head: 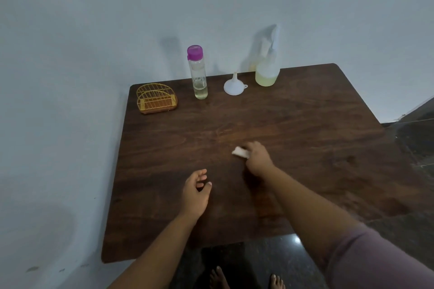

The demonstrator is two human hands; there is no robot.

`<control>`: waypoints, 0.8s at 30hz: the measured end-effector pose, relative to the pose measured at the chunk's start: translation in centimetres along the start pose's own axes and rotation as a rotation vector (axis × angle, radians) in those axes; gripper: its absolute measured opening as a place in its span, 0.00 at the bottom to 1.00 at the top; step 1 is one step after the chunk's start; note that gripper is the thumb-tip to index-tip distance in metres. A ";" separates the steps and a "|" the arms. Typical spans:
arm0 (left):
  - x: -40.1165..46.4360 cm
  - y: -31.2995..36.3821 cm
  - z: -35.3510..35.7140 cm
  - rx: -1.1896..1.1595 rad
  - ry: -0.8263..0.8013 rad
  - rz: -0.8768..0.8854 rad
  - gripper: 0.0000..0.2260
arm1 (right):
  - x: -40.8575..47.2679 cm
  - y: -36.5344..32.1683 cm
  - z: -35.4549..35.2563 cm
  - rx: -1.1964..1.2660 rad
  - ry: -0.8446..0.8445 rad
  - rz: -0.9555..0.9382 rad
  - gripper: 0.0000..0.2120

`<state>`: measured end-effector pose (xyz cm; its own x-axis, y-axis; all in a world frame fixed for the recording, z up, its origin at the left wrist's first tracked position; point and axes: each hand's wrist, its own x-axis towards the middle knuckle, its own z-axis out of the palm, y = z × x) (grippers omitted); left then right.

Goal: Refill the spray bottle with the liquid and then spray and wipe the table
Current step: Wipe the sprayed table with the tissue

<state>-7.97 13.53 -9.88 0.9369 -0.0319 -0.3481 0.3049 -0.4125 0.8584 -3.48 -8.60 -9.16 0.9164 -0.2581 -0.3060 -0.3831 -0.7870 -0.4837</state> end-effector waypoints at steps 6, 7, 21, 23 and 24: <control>0.8 0.7 0.4 0.049 -0.029 0.014 0.17 | -7.3 -2.0 4.0 0.033 -0.170 -0.304 0.07; 0.9 0.7 0.5 0.052 -0.036 0.014 0.17 | -7.3 -1.1 3.6 -0.020 -0.208 -0.356 0.10; 1.2 1.2 2.1 0.126 -0.146 0.045 0.16 | -6.6 11.7 -4.2 0.021 0.416 0.523 0.21; 1.1 1.3 2.3 0.159 -0.160 0.078 0.16 | -8.1 9.2 -2.2 0.022 0.389 0.407 0.23; 1.1 1.3 2.5 0.185 -0.166 0.104 0.16 | -8.7 7.7 -0.9 0.027 0.342 0.323 0.22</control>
<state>-6.99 10.71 -10.09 0.9161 -0.2253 -0.3317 0.1579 -0.5577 0.8149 -14.30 -12.89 -9.46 0.7338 -0.6605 -0.1588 -0.6534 -0.6223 -0.4311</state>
